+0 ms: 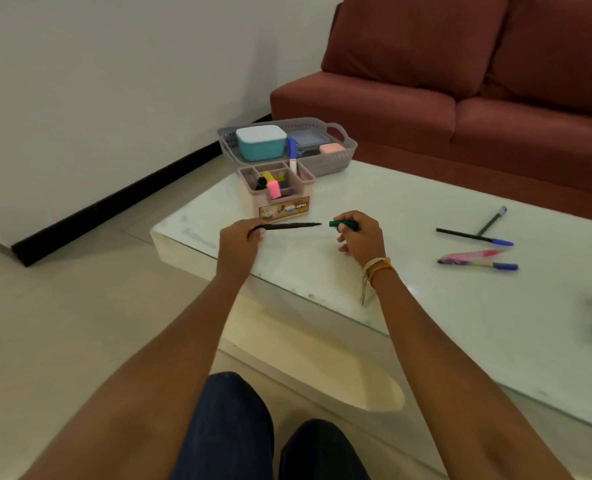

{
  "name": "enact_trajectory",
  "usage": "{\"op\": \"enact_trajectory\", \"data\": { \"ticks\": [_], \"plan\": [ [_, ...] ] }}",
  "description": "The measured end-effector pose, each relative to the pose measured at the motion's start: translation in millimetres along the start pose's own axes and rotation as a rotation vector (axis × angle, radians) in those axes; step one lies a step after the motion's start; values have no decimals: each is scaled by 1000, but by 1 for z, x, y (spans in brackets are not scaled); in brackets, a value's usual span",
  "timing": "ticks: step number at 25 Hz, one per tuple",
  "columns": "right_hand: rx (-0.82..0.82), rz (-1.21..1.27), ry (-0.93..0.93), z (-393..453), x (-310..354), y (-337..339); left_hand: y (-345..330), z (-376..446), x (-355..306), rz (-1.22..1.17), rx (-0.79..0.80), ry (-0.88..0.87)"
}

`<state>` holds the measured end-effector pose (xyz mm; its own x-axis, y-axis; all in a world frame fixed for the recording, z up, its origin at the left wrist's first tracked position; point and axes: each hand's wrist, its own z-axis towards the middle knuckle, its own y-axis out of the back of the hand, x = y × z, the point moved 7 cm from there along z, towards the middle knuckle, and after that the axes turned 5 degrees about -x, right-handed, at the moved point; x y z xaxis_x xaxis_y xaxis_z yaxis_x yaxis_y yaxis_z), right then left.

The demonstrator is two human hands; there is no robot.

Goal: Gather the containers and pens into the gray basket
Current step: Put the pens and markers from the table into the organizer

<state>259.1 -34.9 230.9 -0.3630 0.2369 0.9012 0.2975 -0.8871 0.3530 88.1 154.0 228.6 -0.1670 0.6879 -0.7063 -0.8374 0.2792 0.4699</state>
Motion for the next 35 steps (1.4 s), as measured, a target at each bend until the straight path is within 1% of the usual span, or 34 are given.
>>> {"op": "enact_trajectory", "data": {
  "ticks": [3, 6, 11, 16, 19, 22, 25, 29, 31, 33, 35],
  "plan": [
    [40, -9, 71, 10, -4, -8, -5, 1, 5, -11, -26, 4],
    [15, 19, 76, 13, -8, -7, -6, 2, 8, -27, -20, 14],
    [55, 3, 109, 11, -3, -12, -4, -1, 5, -31, -16, 40],
    [113, -19, 120, 8, 0, -16, -8, -4, 3, -15, 37, 75],
    [228, -68, 133, 5, 1, -25, -15, -4, 2, 53, 122, 128],
    [281, -16, 112, 5, 3, -29, -19, 2, 7, 57, 177, 193],
    [282, -29, 108, 7, 9, -33, -18, 5, 14, 26, 159, 241],
    [295, -38, 62, 9, 15, -41, -19, 7, 19, 28, 140, 244],
    [330, -36, 27, 7, 17, -41, -18, 8, 20, 26, 146, 235],
    [344, 9, -19, 4, 21, -41, -17, 7, 18, 9, 170, 216],
    [283, 125, -59, 2, 29, -42, -14, 6, 14, -27, 155, 215]
  ]
}}
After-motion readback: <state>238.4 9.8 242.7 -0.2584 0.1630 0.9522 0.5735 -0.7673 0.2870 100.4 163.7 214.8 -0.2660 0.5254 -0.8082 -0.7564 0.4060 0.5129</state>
